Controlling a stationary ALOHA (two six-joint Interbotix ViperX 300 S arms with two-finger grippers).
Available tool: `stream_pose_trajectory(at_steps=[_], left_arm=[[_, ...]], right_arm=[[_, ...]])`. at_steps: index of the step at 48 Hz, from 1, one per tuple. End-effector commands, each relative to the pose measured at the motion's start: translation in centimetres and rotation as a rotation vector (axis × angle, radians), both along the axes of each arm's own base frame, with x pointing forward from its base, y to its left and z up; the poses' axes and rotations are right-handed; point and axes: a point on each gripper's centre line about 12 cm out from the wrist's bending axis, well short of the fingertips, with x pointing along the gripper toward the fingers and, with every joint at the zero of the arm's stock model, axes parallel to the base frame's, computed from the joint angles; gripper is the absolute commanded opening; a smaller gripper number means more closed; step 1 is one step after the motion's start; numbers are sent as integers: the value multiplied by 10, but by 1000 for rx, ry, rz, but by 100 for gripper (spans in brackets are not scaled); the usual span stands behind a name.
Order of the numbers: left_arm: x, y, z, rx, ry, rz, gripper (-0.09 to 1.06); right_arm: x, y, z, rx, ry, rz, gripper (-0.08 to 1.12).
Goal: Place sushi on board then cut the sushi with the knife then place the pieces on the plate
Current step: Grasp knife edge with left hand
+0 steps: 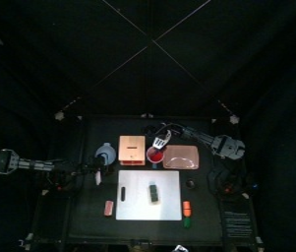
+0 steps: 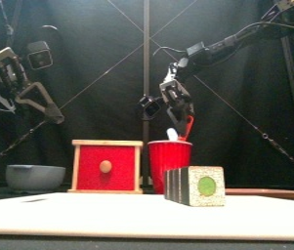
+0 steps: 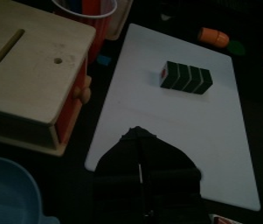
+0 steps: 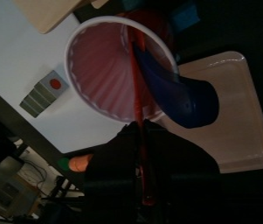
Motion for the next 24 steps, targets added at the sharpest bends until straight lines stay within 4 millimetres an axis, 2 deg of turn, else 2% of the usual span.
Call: stream_pose_trajectory(at_steps=[1, 13, 24], left_arm=[[3, 1, 5, 2, -15, 4, -3], [3, 1, 5, 0, -15, 4, -3], [4, 1, 6, -9, -21, 12, -3]], right_arm=[[0, 2, 28, -22, -44, 5, 42], [-4, 4, 67, -64, -100, 14, 41], [-15, 11, 98, -100, -155, 21, 41]])
